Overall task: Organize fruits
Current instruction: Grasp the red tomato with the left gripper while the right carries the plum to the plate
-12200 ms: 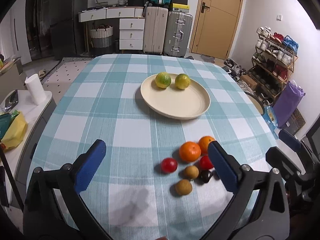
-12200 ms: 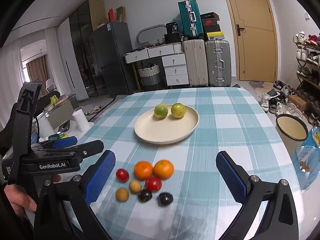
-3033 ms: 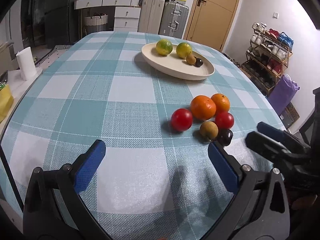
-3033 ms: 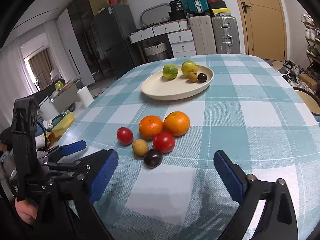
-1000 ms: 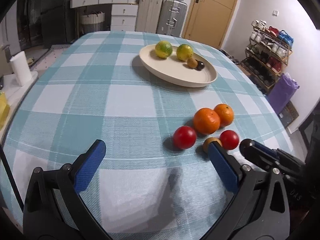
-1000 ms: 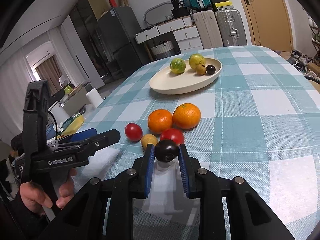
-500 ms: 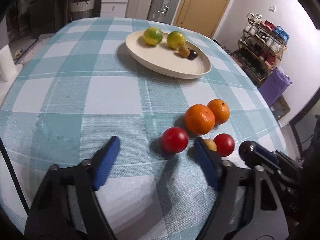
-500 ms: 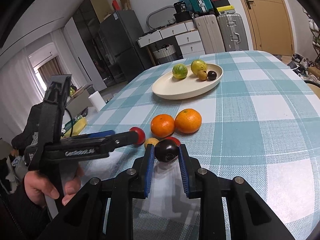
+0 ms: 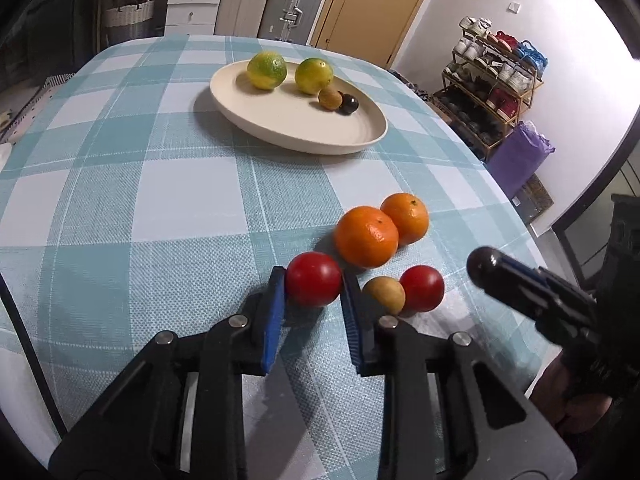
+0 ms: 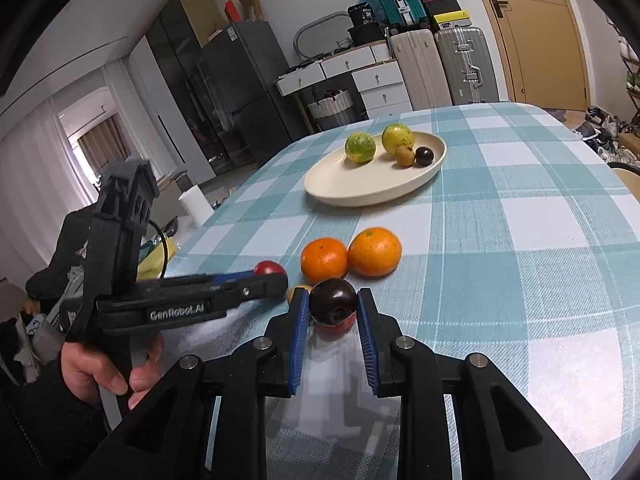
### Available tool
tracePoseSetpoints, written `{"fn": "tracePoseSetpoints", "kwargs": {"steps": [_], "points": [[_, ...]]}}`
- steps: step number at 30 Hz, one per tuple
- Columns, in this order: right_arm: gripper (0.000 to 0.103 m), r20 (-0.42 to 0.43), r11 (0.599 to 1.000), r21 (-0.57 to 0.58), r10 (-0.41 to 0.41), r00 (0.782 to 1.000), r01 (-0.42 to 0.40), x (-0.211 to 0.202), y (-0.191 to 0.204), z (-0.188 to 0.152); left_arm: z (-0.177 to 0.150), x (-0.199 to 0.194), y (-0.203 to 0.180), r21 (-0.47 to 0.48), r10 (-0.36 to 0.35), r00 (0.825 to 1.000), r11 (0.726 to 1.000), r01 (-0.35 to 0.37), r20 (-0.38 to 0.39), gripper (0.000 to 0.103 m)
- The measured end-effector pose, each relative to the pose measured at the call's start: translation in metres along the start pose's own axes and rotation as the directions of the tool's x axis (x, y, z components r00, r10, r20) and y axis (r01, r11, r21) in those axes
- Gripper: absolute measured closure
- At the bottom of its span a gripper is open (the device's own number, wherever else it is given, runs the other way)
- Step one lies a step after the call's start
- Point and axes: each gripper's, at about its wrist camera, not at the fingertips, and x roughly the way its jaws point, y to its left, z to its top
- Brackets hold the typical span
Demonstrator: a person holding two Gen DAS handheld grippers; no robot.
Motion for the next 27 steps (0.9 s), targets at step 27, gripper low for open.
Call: {"fn": "tracePoseSetpoints", "kwargs": {"steps": [27], "points": [[0.078,-0.018,0.990,-0.141,0.028,0.999,-0.031,0.051,0.012,0.158,0.157,-0.004,0.021,-0.016,-0.075,0.995,0.997,0.076,0.069,0.079]]}}
